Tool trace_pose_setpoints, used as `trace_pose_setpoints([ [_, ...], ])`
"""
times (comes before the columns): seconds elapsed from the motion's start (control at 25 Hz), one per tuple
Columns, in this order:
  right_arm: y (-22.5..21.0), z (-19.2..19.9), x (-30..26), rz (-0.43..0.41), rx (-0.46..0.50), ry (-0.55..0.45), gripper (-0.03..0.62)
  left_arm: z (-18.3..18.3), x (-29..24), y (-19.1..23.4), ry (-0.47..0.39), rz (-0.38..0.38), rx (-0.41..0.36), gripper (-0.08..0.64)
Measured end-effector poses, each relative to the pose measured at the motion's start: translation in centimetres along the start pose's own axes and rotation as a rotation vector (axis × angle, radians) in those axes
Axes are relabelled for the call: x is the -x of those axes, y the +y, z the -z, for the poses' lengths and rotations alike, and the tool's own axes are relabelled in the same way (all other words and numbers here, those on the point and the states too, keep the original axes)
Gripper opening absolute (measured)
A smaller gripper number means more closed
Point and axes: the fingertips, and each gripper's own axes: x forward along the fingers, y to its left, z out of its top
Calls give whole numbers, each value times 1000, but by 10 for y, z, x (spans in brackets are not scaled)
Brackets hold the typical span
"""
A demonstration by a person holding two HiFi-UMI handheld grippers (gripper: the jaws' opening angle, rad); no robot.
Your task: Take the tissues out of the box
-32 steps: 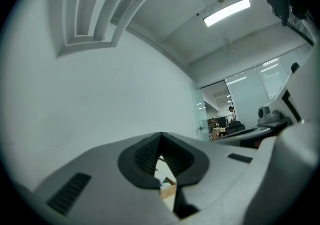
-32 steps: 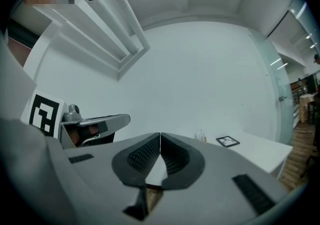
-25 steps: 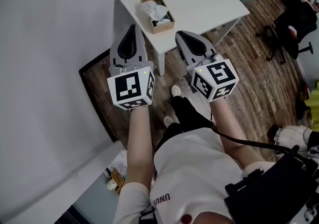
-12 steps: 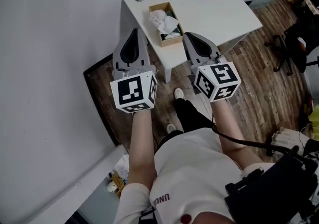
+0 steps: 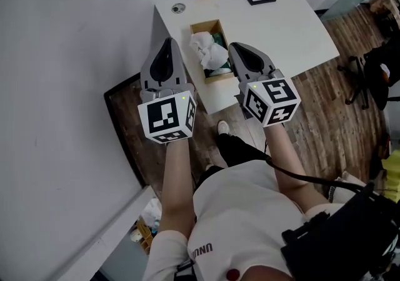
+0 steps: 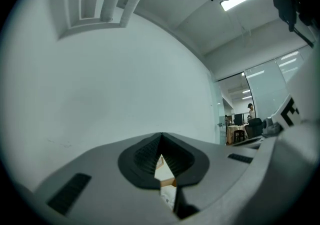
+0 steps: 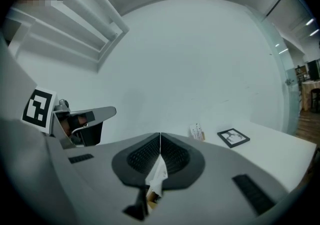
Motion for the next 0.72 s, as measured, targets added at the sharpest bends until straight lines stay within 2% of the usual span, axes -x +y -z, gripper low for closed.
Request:
trace_pose_setpoints([
  [0.4,-32,14,-50,-88,-3,99,21,19,-46,9,24,-65,19,11],
  [0.72,-42,38,-68,-130,-12,169,21,44,-60,9,68,-69,30,11],
])
